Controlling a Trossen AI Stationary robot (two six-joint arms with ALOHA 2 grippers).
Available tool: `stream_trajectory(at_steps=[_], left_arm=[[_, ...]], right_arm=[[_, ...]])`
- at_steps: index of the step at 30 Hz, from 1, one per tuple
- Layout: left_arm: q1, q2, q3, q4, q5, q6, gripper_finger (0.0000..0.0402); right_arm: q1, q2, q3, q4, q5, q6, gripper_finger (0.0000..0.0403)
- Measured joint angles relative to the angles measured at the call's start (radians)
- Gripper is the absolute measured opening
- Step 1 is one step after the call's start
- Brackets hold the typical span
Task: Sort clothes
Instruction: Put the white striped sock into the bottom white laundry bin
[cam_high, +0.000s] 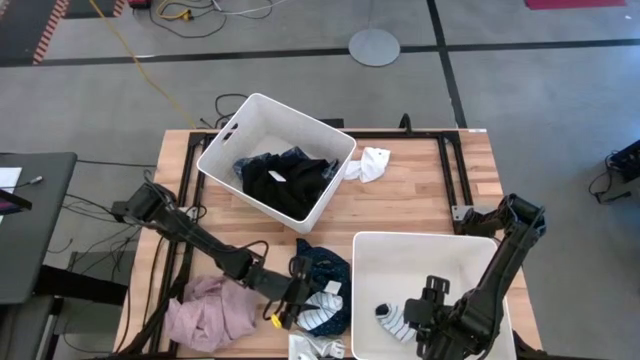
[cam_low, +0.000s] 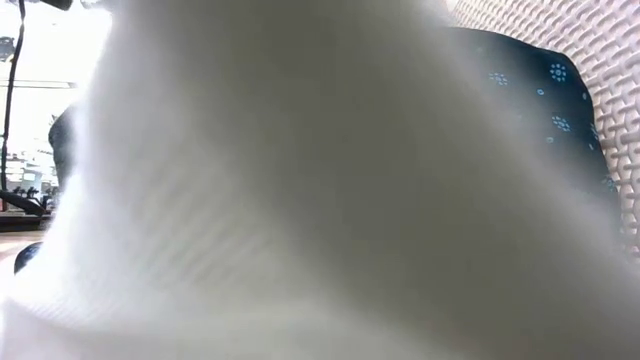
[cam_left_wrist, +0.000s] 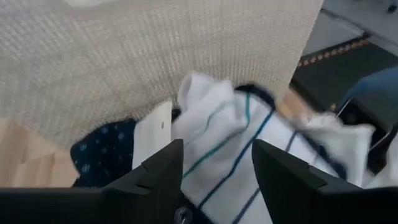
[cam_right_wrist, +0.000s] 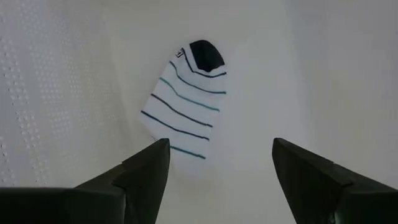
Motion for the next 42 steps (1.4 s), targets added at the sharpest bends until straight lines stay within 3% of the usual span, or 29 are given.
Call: stream_trajectory(at_steps=[4,9,19,22,26,35,39,42], left_arm=[[0.011,0.014,0.001,0.043,0.031,0.015,0.0181],[0.011,0.014,0.0,0.064,-0.009,0.028,0.0172],[0.013,0.014,0.0,0.039,0.078,0.055,0.0026],[0.008,0.014,0.0,0.041,0.077,0.063,0.0006],[-0.01,0.014,0.0,0.064,0.048,0.081,0.0036],[-0.019,0.014,0.0,0.063,0.008,0.072,0.0163],[-0.016,0.014,0.0,0.063,0.048,0.064,0.0172],[-0.014,0.014,0.0,0.064,0.052,0.067,0.0157]], right_arm=[[0.0,0.0,0.0,0.001,0.018,-0.002,0.0299],[0.0,0.0,0.0,0.004,0.021,-0.001,0.0299],[0.0,0.0,0.0,0.032,0.021,0.002,0.0299],[0.0,0.0,0.0,0.035,0.021,0.002,0.0299],[0.0,0.0,0.0,0.042,0.021,0.015,0.0299],[0.0,0.0,0.0,0.057,0.021,0.018,0.0299],[-0.001,-0.001,0.0,0.056,0.021,0.018,0.0299],[-0.002,-0.001,0.0,0.056,0.021,0.018,0.0299]])
